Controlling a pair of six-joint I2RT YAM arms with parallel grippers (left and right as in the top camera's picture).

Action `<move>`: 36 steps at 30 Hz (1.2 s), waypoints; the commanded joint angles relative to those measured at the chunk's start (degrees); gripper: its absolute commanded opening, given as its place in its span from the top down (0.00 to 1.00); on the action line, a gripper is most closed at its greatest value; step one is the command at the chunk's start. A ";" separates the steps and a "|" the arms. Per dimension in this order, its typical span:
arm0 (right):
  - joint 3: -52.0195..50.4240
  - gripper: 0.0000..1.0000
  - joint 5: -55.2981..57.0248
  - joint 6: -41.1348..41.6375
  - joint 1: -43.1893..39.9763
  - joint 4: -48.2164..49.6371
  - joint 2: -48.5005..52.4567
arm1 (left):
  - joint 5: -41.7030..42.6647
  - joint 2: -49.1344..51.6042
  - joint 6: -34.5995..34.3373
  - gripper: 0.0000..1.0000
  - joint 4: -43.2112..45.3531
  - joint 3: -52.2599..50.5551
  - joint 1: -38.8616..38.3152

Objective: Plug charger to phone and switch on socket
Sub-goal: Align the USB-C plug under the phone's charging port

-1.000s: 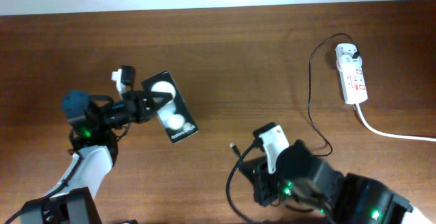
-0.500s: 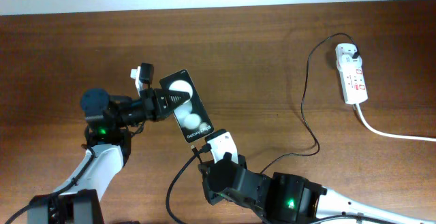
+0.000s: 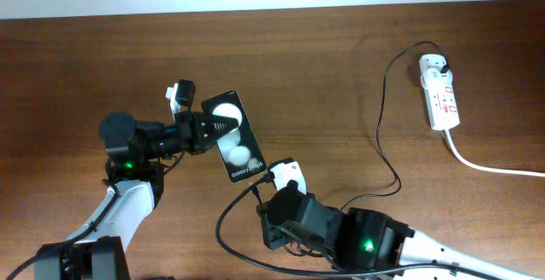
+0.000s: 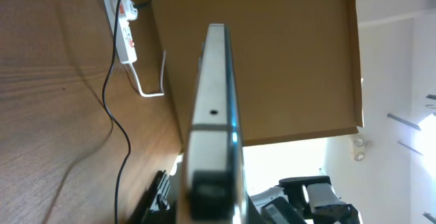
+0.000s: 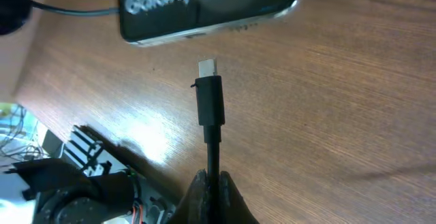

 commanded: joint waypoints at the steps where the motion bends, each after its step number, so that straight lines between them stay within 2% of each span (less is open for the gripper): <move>1: 0.11 0.96 2.69 0.48 -0.22 -0.70 -4.59 | 0.83 -0.24 -0.92 1.00 0.50 0.70 0.11; 4: 0.11 0.96 2.64 0.50 -0.07 -0.61 -4.37 | 0.85 -0.24 -3.78 1.00 0.52 0.70 0.11; 15: 0.11 0.96 -0.63 2.43 -0.07 1.11 -3.91 | 0.81 -0.24 -6.10 1.00 0.50 0.70 0.11; 20: 0.11 0.96 -0.59 2.43 -0.07 1.25 -3.91 | 0.37 -0.24 -9.35 1.00 0.52 0.70 0.11; 30: 0.11 0.96 -1.66 3.45 -0.07 3.48 -2.03 | 1.14 -0.24 -9.20 1.00 0.57 0.70 0.11; 34: 0.11 0.96 -1.16 3.23 -0.11 3.45 -2.03 | 2.45 -0.24 -7.76 1.00 1.11 0.70 0.11; 35: 0.11 0.96 -0.59 3.26 -0.11 3.41 -2.08 | 2.56 -0.24 -4.87 1.00 1.18 0.70 0.11; 36: 0.11 0.96 -0.57 3.26 -0.11 3.28 -2.10 | 2.58 -0.24 -4.87 1.00 1.18 0.70 0.11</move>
